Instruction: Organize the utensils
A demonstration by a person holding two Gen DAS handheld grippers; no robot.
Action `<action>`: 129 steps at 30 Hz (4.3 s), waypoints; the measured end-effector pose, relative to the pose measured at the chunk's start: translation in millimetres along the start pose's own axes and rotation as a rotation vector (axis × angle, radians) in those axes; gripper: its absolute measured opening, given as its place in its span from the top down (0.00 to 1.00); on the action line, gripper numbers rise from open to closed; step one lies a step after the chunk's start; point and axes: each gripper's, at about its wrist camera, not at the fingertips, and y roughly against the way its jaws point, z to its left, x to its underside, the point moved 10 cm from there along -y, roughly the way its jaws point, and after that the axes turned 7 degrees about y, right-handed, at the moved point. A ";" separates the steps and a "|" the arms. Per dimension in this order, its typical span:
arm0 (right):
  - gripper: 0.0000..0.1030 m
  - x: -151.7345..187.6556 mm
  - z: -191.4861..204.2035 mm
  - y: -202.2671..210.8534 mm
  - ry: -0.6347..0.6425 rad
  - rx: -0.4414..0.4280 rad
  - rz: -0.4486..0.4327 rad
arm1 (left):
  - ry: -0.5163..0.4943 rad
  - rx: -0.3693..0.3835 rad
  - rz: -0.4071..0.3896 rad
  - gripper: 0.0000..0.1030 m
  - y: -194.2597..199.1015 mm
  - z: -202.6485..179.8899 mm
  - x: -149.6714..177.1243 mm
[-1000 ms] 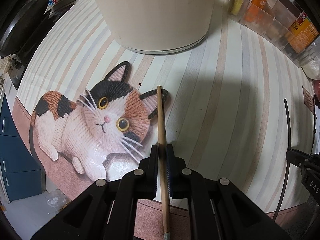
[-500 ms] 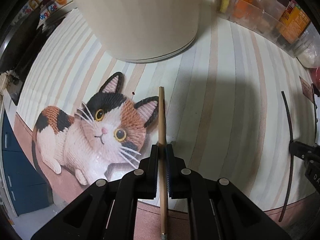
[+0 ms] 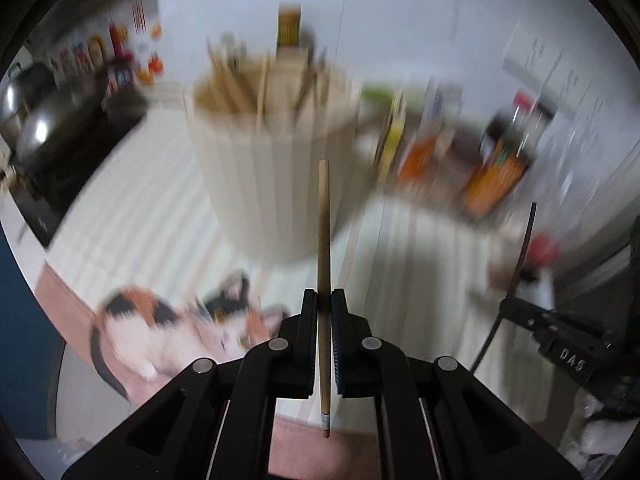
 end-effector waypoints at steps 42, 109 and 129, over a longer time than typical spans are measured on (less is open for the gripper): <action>0.84 -236.3 135.9 -16.2 0.170 -0.120 -0.153 | 0.169 -0.082 -0.072 0.24 -2.6 87.2 -194.1; 0.00 9.1 130.4 279.4 0.228 0.169 -0.459 | 0.126 -0.231 -0.354 0.00 262.5 79.3 31.3; 0.00 -77.9 120.0 221.1 0.308 0.151 -0.316 | 0.191 -0.295 -0.186 0.00 207.0 74.0 -22.5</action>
